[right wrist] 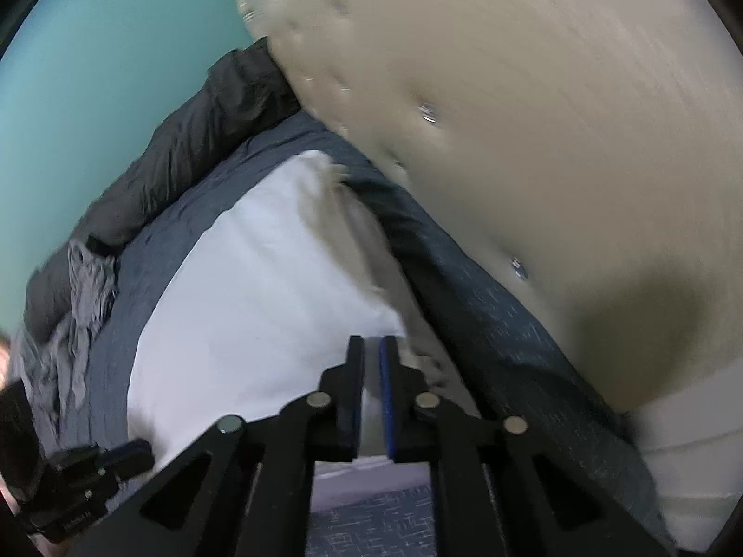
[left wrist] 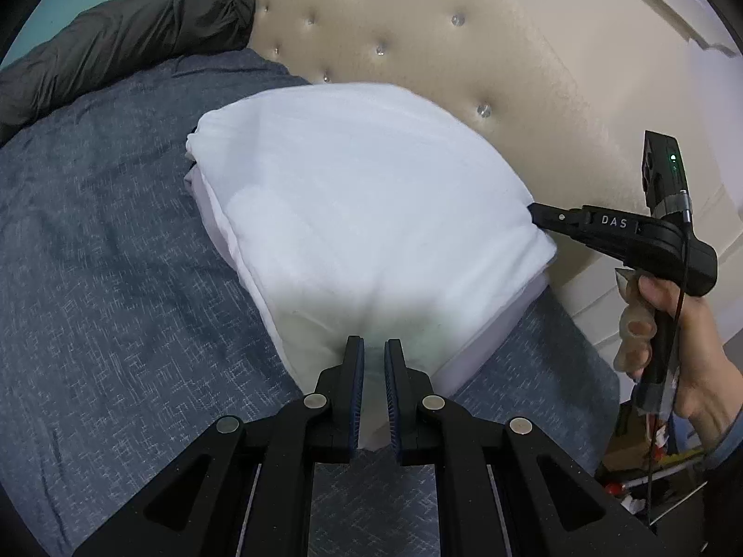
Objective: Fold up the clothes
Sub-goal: 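Lay the folded end onto the shirt and press it flat with both grippers, then open both grippers and release the folded white shirt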
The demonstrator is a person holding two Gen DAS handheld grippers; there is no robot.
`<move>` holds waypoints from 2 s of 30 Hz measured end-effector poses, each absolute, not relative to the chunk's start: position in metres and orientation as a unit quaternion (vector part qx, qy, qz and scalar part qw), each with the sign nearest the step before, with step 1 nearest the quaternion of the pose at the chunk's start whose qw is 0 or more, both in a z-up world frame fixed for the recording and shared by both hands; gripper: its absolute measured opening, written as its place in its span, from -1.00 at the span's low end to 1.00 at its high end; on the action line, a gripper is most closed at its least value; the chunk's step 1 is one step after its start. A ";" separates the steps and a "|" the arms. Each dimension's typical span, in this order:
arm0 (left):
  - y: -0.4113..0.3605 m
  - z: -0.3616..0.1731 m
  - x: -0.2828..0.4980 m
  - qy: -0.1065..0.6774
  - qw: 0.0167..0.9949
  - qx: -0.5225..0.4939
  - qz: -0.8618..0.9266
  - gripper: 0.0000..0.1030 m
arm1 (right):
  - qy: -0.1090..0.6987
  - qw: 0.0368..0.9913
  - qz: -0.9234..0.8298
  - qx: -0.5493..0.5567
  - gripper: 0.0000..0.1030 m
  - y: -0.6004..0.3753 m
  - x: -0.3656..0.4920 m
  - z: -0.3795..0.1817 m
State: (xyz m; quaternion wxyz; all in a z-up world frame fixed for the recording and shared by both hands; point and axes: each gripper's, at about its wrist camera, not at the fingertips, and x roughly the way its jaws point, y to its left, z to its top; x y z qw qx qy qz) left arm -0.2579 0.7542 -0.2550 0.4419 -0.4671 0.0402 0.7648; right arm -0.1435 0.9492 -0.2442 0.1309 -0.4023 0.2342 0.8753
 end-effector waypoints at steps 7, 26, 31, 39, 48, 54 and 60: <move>0.758 -0.252 -0.254 0.050 0.442 -0.460 0.769 -0.81 | 0.226 0.141 0.882 -0.389 -0.98 0.952 -0.136 -0.244; 0.756 -0.260 -0.251 0.035 0.436 -0.467 0.769 -0.82 | 0.278 0.162 0.868 -0.378 -1.00 0.953 -0.132 -0.263; 0.752 -0.254 -0.251 0.035 0.429 -0.470 0.771 -0.81 | 0.263 0.195 0.873 -0.362 -0.97 0.955 -0.113 -0.243; 0.736 -0.229 -0.247 0.035 0.417 -0.459 0.784 -0.81 | 0.248 0.174 0.890 -0.340 -0.97 0.946 -0.091 -0.218; 0.719 -0.193 -0.228 0.042 0.405 -0.443 0.798 -0.81 | 0.237 0.158 0.900 -0.330 -0.97 0.912 -0.092 -0.190; 0.707 -0.169 -0.213 0.042 0.407 -0.430 0.805 -0.81 | 0.228 0.162 0.905 -0.321 -0.96 0.894 -0.074 -0.171; 0.695 -0.148 -0.197 0.047 0.407 -0.419 0.810 -0.81 | 0.217 0.158 0.912 -0.309 -0.93 0.871 -0.054 -0.149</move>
